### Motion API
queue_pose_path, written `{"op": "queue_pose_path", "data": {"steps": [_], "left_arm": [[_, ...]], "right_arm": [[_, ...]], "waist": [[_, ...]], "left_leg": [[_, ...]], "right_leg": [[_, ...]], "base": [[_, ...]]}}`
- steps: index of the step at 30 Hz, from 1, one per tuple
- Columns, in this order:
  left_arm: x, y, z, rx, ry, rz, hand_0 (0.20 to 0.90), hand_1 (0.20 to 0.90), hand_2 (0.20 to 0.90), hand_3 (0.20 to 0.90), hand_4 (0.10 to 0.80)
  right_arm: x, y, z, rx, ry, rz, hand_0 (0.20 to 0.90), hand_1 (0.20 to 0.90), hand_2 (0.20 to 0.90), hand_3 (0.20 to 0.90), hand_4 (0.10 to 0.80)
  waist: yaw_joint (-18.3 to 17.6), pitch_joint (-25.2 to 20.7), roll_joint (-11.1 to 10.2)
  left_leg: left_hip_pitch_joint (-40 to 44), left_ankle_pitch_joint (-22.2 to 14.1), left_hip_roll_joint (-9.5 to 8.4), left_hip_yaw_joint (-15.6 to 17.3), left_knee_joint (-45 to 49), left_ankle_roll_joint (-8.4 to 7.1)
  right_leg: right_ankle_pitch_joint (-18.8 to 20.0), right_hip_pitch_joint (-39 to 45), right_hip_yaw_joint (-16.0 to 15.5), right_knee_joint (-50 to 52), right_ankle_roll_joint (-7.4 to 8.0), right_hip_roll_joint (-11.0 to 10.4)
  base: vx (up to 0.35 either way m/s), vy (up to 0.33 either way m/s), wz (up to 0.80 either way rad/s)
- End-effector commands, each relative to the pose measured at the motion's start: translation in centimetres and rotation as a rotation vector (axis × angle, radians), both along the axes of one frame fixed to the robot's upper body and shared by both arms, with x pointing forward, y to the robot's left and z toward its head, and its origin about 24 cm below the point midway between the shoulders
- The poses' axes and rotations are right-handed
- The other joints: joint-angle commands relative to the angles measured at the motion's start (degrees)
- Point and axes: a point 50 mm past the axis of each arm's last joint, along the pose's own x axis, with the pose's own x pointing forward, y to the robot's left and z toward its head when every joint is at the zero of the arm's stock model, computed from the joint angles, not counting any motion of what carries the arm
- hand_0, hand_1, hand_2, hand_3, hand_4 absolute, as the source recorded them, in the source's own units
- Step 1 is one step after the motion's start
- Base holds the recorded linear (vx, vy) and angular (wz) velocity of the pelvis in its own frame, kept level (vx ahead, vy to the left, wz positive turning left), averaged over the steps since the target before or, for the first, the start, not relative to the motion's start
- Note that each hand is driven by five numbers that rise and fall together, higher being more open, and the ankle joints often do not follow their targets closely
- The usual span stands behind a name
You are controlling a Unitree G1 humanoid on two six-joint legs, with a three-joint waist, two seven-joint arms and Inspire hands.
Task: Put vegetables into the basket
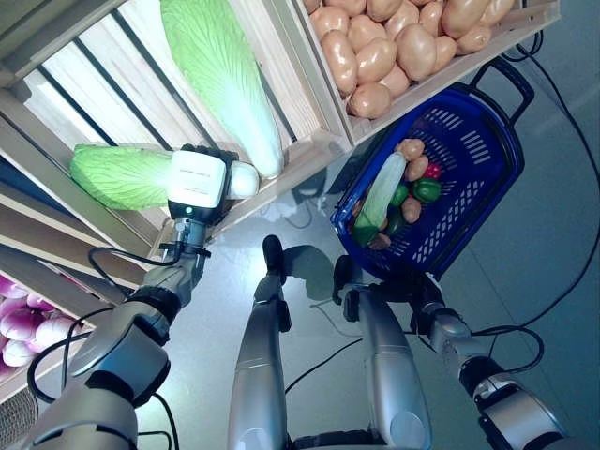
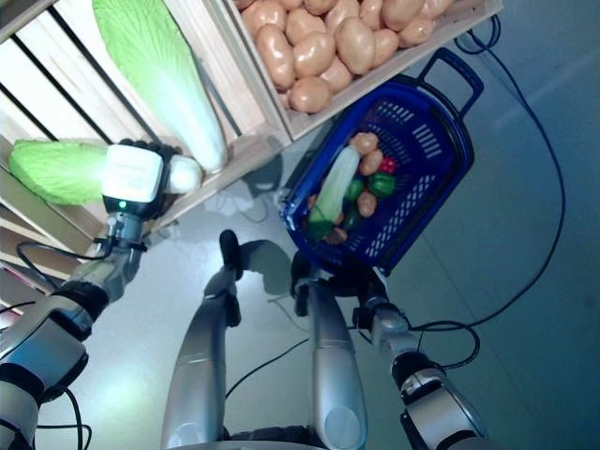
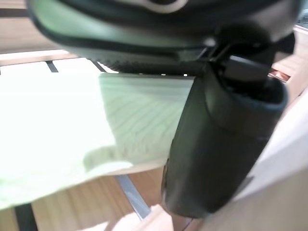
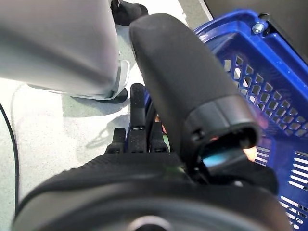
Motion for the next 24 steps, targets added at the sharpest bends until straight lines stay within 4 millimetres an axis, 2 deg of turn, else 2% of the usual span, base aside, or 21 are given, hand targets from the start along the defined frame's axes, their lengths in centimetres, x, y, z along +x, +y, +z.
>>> {"op": "queue_pose_path", "data": {"steps": [1,8,11,16,19,24], "left_arm": [[0.5,0.4,2.0,-0.091,-0.120,0.044,0.300,0.300,0.300,0.300,0.400],[0.1,-0.2,1.9,-0.123,-0.160,-0.032,0.300,0.300,0.300,0.300,0.400],[-0.2,-1.5,1.5,-0.082,-0.141,-0.157,0.300,0.300,0.300,0.300,0.400],[-1.0,-2.3,1.7,-0.161,-0.176,-0.264,0.300,0.300,0.300,0.300,0.400],[-2.3,-1.9,1.1,-0.262,-0.221,-0.279,0.300,0.300,0.300,0.300,0.400],[-4.9,-2.0,-0.4,-0.446,-0.272,-0.317,0.300,0.300,0.300,0.300,0.400]], "right_arm": [[-0.1,-0.2,0.2,-0.007,-0.023,-0.015,0.900,0.900,0.900,0.900,0.800],[-0.7,-0.4,-0.2,0.002,-0.018,-0.027,0.900,0.900,0.900,0.900,0.800],[-1.1,-0.6,-0.6,-0.007,-0.001,-0.042,0.900,0.900,0.900,0.900,0.800],[-2.1,-1.7,-1.4,0.000,0.030,-0.085,0.900,0.900,0.900,0.900,0.800],[-3.6,-2.3,-2.4,-0.004,0.069,-0.101,0.900,0.900,0.900,0.900,0.800],[-7.5,-3.6,-5.0,0.003,0.159,-0.173,0.900,0.900,0.900,0.900,0.800]], "waist": [[0.6,-0.1,0.1],[1.1,-0.1,0.2],[1.4,-0.1,0.7],[2.2,-0.1,1.5],[3.0,-1.8,2.2],[4.5,-6.0,3.1]], "left_leg": [[-0.6,-9.4,0.01,-0.1,8.8,-3.25],[3.1,-9.3,-0.25,-0.5,6.9,-3.49],[6.9,-8.7,-0.63,-0.2,4.4,-3.71],[15.1,-8.1,-1.00,0.2,0.3,-3.78],[19.5,-7.4,-1.26,0.0,-3.0,-3.99],[26.1,-7.0,-1.81,-0.9,-8.8,-4.05]], "right_leg": [[9.2,3.2,1.2,-12.5,1.85,2.6],[8.5,7.1,1.1,-13.7,2.03,2.5],[8.8,11.0,1.3,-15.9,2.18,2.3],[8.7,19.2,0.8,-19.3,2.56,1.6],[9.1,23.7,0.1,-22.4,2.92,1.1],[10.0,30.9,-1.6,-28.4,3.83,0.2]], "base": [[0.000,0.000,0.00],[0.001,-0.009,0.01],[0.000,0.000,0.00],[0.023,-0.007,-0.02],[0.072,-0.002,-0.02],[0.108,-0.005,0.07]]}}
